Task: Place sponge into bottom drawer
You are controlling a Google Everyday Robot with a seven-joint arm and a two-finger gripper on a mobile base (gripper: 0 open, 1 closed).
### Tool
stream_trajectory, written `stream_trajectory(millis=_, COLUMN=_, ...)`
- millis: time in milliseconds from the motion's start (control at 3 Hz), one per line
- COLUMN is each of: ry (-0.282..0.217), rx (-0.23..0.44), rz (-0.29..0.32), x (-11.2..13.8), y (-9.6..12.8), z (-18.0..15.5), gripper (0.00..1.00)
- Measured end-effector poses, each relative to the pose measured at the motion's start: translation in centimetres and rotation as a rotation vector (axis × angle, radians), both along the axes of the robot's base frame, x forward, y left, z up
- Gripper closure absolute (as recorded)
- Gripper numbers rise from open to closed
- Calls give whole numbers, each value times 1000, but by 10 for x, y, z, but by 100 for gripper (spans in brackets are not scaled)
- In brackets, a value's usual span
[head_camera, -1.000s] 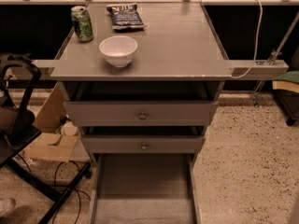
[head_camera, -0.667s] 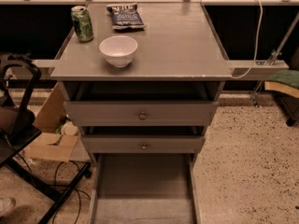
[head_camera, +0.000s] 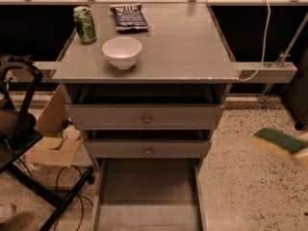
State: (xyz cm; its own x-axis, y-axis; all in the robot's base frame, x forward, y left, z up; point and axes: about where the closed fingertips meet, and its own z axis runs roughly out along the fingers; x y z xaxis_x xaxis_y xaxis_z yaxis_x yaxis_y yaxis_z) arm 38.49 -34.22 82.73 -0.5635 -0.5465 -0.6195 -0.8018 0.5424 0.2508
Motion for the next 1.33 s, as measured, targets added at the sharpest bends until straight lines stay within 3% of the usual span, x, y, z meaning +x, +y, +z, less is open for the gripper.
stream_trajectory(millis=333, ry=219, rx=144, rz=25, x=-41, y=22, z=-93, gripper=100)
stream_trajectory(millis=667, ry=259, rx=130, rz=25, x=-37, y=19, z=-115, gripper=100)
stream_trajectory(millis=1000, ry=264, rx=136, rz=26, x=-36, y=21, z=-122, gripper=100)
stream_trajectory(millis=1333, ry=302, rx=198, rz=34, x=-29, y=32, z=-177, gripper=100)
